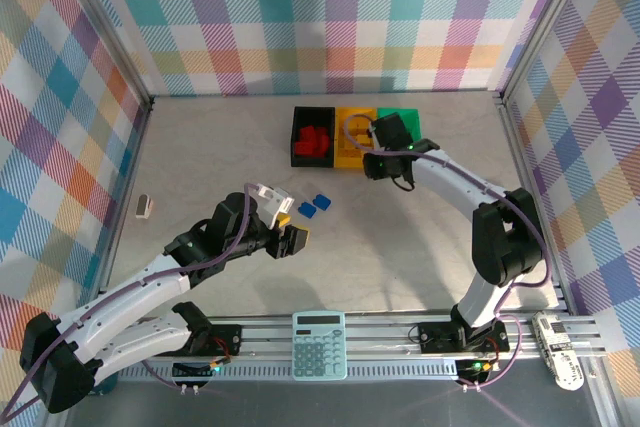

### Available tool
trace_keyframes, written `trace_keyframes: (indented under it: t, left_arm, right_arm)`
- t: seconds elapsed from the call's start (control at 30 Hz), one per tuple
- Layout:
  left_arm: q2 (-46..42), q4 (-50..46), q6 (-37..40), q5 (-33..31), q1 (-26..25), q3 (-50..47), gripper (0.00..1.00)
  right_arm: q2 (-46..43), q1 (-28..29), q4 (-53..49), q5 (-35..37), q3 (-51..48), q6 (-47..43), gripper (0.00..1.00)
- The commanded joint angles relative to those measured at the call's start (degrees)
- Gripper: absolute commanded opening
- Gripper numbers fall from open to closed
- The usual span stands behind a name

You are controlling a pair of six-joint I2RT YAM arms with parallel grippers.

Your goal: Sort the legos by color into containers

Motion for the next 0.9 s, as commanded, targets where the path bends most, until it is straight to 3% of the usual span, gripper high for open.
trace_keyframes:
  t: [0.0,0.37,0.53,0.63,0.87]
  left_arm:
    - [-0.9,-1.3,0.7,-1.4,-0.6,1.7,0.64]
    - [3.6,-5.0,-1.7,-6.7,-0.8,4.9,0.65]
    - [6.9,-6.9,-4.4,-12.7,-0.8,6.7,0.67]
    - [10.6,-8.9,-6.2,-16.5,-0.8,8.7,0.69]
    - [26.3,-14.0,-7.8,-22.0,-0.8,16.8,0.72]
  right_arm:
    - [0.7,-3.4,-1.3,-2.3,4.9,-3.1,0.34]
    - [17.5,-11.7,-5.9,-5.3,25.5,-5.6,0.36]
    - [24.8,-12.8,-10.8,-5.8,34.7,-6.1,0.58]
    - [23.6,-12.8,-10.0,-6.1,33.0,-6.1,0.63]
    - [14.3,-12.6,-6.1,-10.1,21.4,-4.1,0.63]
